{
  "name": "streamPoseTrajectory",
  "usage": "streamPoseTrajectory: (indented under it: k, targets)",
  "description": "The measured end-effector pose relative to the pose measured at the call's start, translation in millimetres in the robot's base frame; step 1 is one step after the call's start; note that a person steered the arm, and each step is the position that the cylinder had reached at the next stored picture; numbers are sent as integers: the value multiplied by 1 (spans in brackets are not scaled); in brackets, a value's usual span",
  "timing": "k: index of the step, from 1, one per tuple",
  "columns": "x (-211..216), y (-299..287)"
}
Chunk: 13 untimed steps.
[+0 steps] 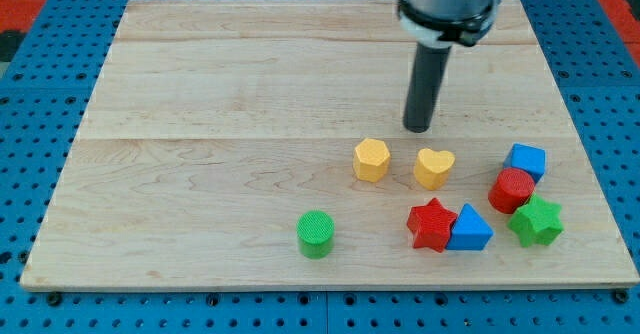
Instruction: Place the yellow heart vertically above the yellow hexagon
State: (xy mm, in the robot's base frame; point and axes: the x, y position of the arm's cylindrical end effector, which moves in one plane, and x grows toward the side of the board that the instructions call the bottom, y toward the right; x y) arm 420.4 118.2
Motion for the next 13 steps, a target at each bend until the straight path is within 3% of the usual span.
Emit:
streamPoseTrajectory:
  k: [4,6,9,11,13]
  targets:
    - [-27,11]
    - [16,76]
    - [103,31]
    - [43,-51]
    - [22,-17]
